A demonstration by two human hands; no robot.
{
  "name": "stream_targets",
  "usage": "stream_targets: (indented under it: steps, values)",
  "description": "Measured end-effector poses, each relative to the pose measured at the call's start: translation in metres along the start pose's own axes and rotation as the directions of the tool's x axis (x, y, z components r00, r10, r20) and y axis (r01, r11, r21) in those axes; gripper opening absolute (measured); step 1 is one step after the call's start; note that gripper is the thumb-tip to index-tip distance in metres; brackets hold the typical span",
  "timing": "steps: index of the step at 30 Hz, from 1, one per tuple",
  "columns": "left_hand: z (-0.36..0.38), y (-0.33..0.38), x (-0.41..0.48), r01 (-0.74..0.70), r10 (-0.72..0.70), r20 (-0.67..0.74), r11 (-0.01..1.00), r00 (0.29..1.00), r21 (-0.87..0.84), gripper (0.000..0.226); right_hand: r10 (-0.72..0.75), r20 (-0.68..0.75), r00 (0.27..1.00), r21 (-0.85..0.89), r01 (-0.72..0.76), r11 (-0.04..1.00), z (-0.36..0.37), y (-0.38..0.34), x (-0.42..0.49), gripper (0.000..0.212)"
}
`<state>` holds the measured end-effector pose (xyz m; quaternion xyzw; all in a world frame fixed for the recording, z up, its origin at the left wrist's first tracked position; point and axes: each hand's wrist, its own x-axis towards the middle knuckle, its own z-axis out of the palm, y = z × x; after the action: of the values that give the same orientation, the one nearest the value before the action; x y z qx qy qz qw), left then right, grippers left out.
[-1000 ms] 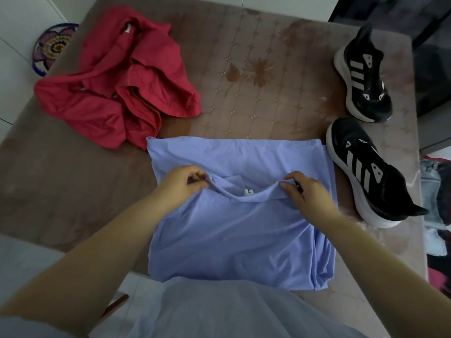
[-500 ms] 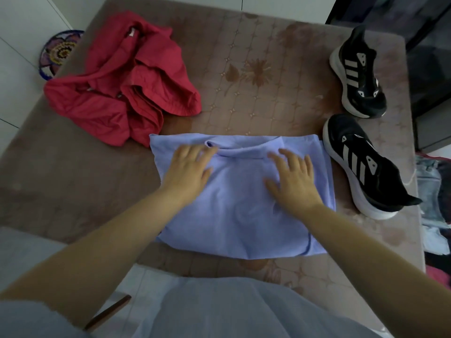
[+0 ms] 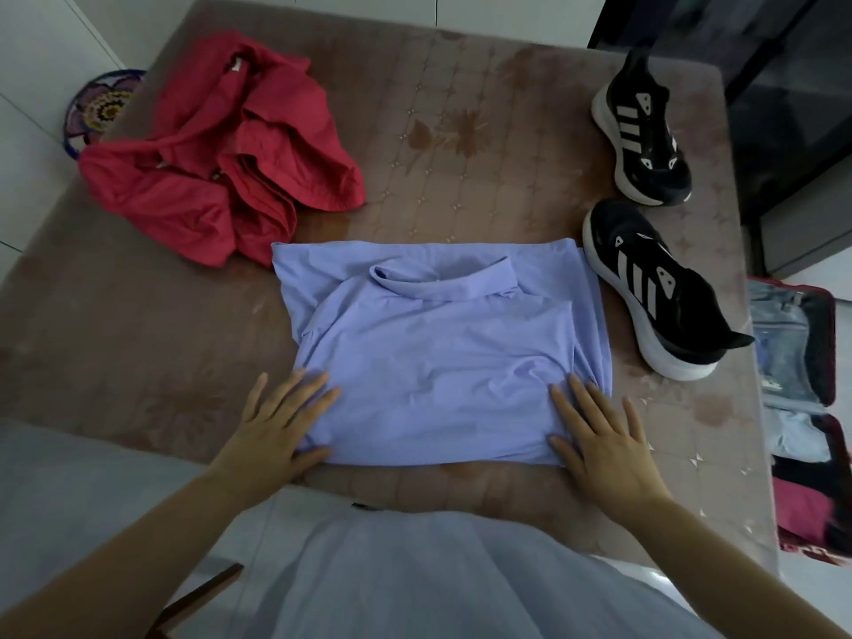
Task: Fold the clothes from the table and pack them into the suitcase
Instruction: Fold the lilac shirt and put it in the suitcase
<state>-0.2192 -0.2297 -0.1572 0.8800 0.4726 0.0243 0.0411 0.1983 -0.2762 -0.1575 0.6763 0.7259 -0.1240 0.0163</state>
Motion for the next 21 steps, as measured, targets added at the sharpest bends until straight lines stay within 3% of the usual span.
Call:
stream_targets:
  steps: [2, 5, 10, 13, 17, 20, 21]
  values:
    - [-0.002, -0.003, -0.010, -0.046, 0.046, -0.010, 0.999, 0.999, 0.004, 0.062, -0.007, -0.066, 0.998, 0.041, 0.010, 0.999, 0.000, 0.004, -0.012, 0.060]
    - [-0.007, -0.007, -0.012, -0.052, 0.051, -0.004, 0.999, 0.999, -0.015, 0.053, -0.154, -0.174, 0.973, 0.066, 0.167, 0.984, 0.001, 0.004, -0.025, 0.055]
    - [-0.015, -0.013, 0.005, -0.085, 0.079, -0.037, 0.976, 0.996, -0.201, 0.040, -0.260, -0.231, 0.938, 0.040, 0.276, 0.960, 0.006, 0.012, -0.023, 0.039]
    - [-0.013, -0.021, 0.010, -0.157, 0.157, -0.016, 0.963, 0.987, -0.219, 0.035, -0.331, -0.285, 0.900, 0.012, 0.348, 0.937, 0.007, 0.019, -0.016, 0.032]
    - [-0.011, -0.036, 0.009, -0.267, 0.250, -0.114, 0.947, 0.962, -0.177, 0.048, -0.300, -0.372, 0.878, 0.079, 0.352, 0.933, -0.012, 0.019, -0.004, 0.045]
    - [-0.026, -0.035, 0.013, -0.215, 0.202, -0.073, 0.930, 0.977, -0.298, 0.024, -0.283, -0.357, 0.890, 0.147, 0.353, 0.924, -0.033, 0.019, 0.003, 0.056]
    - [-0.034, -0.033, 0.016, -0.140, 0.152, 0.001, 0.915, 0.988, -0.379, 0.023, -0.289, -0.344, 0.893, 0.178, 0.365, 0.914, -0.039, 0.022, 0.007, 0.059]
